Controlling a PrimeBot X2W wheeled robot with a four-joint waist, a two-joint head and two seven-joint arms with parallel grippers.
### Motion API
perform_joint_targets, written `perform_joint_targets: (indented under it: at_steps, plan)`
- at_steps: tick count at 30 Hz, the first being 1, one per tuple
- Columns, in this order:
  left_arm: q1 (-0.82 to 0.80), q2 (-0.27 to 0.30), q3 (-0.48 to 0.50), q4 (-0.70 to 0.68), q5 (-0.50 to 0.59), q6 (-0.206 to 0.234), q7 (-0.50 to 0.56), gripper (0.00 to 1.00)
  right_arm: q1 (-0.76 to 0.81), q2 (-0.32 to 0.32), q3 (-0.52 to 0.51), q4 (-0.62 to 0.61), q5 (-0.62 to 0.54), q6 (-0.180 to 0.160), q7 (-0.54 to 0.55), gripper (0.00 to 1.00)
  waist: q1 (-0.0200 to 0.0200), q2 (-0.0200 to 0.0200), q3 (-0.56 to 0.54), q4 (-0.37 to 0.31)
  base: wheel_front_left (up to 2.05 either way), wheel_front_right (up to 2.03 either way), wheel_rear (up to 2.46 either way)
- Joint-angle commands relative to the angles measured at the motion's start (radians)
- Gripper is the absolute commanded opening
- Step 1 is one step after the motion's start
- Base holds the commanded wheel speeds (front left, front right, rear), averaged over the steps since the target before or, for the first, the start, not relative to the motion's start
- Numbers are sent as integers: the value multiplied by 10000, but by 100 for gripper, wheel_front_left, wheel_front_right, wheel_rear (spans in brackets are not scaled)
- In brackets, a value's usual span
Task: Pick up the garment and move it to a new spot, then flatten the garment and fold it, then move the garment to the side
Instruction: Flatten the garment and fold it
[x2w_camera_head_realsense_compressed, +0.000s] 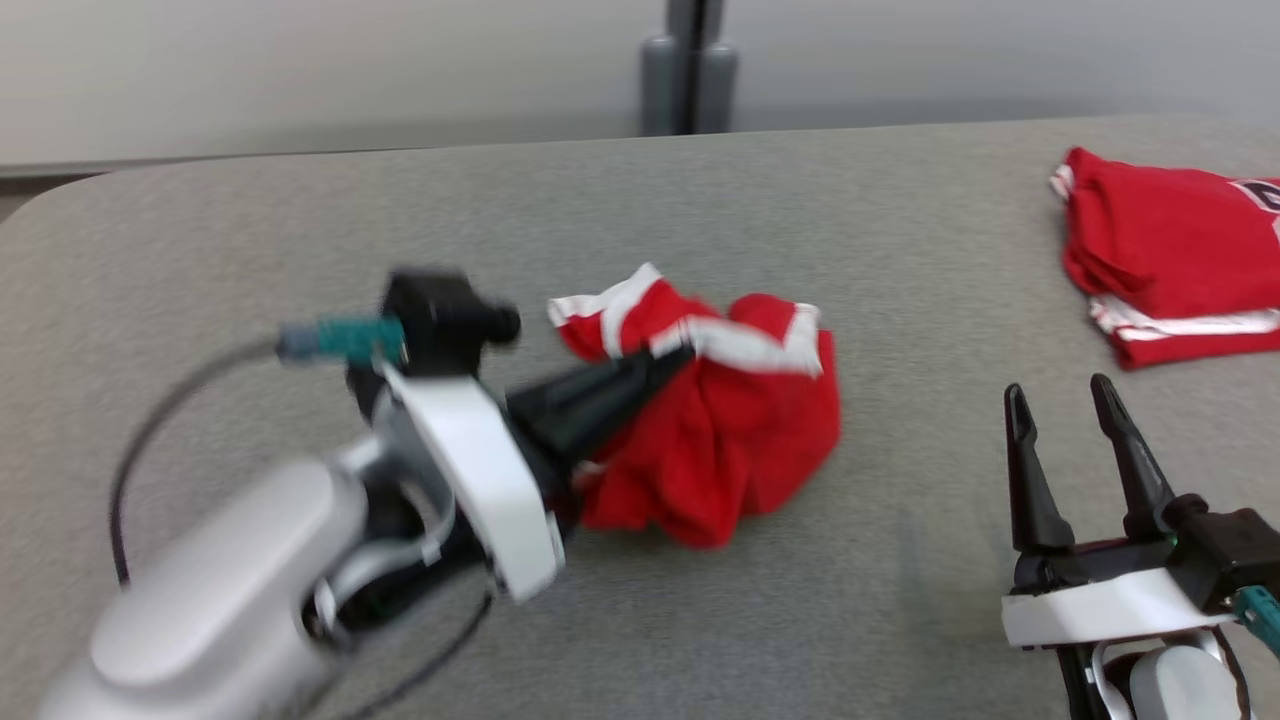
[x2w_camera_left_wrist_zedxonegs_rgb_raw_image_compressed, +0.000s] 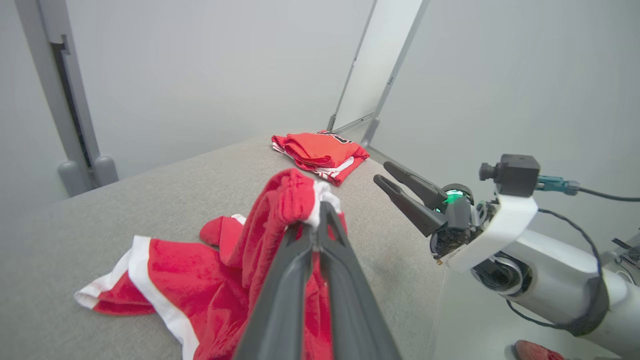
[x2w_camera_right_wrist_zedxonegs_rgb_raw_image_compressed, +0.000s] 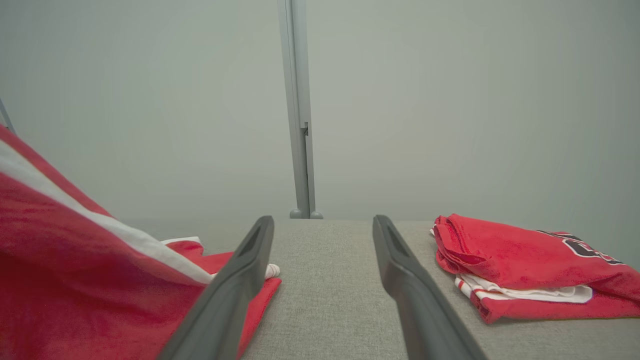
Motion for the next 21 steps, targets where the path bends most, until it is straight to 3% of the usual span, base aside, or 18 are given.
perform_joint_targets:
  at_steps: [1, 8, 12, 14, 15, 21]
  plan:
    - [-798, -42, 178, 135, -211, -74, 388, 0, -148, 20, -37, -43, 74, -23, -6, 100, 0, 0, -128, -867, 0, 0, 0]
    - [-4072, -705, 284, 794, -755, -202, 1793, 0, -131, 204, -994, -172, -263, -21, -5, 100, 0, 0, 96, -2306, 0, 0, 0]
    - [-5273, -1142, -66, 851, -934, -207, 1936, 0, -33, 239, -1558, -258, -484, -20, -6, 100, 0, 0, 157, -2391, 0, 0, 0]
    - [-5407, -1086, -286, 722, -1082, -200, 1913, 0, -12, 237, -1731, -316, -527, -20, -5, 100, 0, 0, 181, -2239, 0, 0, 0]
    - [-5337, -951, -467, 608, -1175, -203, 1949, 0, -6, 240, -1786, -357, -541, -15, -5, 100, 0, 0, 203, -2125, 0, 0, 0]
    - [-3000, 1146, -1603, -520, -1508, -207, 1550, 0, 206, 37, -1689, -360, -415, -15, -6, 100, 0, 0, 615, -920, 0, 0, 0]
